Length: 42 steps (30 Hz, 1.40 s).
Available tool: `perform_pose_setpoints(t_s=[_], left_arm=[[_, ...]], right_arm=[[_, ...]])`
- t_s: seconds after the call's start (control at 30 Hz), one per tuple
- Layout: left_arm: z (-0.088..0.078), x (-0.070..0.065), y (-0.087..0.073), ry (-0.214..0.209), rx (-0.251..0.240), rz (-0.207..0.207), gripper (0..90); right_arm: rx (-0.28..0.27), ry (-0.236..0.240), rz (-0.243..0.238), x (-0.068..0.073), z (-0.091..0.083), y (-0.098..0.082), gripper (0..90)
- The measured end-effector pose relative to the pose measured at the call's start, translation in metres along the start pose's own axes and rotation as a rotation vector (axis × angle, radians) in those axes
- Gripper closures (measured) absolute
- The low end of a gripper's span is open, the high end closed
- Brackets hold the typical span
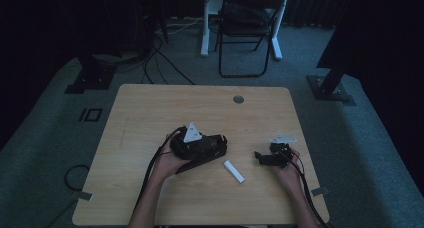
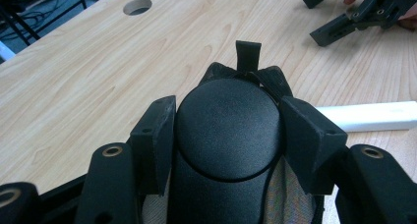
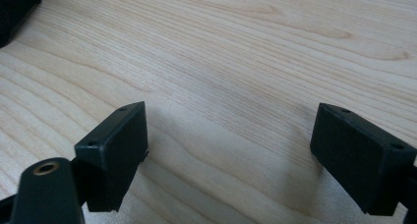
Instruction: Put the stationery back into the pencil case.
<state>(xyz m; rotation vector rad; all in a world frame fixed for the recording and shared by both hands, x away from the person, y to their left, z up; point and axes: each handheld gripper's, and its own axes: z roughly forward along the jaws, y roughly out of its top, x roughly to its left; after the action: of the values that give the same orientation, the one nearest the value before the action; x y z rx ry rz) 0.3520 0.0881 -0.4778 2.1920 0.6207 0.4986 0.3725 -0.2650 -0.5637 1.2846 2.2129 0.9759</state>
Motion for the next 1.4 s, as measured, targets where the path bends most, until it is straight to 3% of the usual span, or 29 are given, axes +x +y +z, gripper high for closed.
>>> perform_pose_setpoints(t_s=[0.27, 1.4], left_arm=[[0.006, -0.002, -0.001, -0.023, 0.017, 0.011, 41.6], [0.022, 0.001, -0.007, -0.034, 0.073, 0.009, 41.2]], right_arm=[[0.0, 0.0, 0.0, 0.0, 0.0, 0.0, 14.2], [0.0, 0.0, 0.0, 0.0, 0.0, 0.0, 14.2]])
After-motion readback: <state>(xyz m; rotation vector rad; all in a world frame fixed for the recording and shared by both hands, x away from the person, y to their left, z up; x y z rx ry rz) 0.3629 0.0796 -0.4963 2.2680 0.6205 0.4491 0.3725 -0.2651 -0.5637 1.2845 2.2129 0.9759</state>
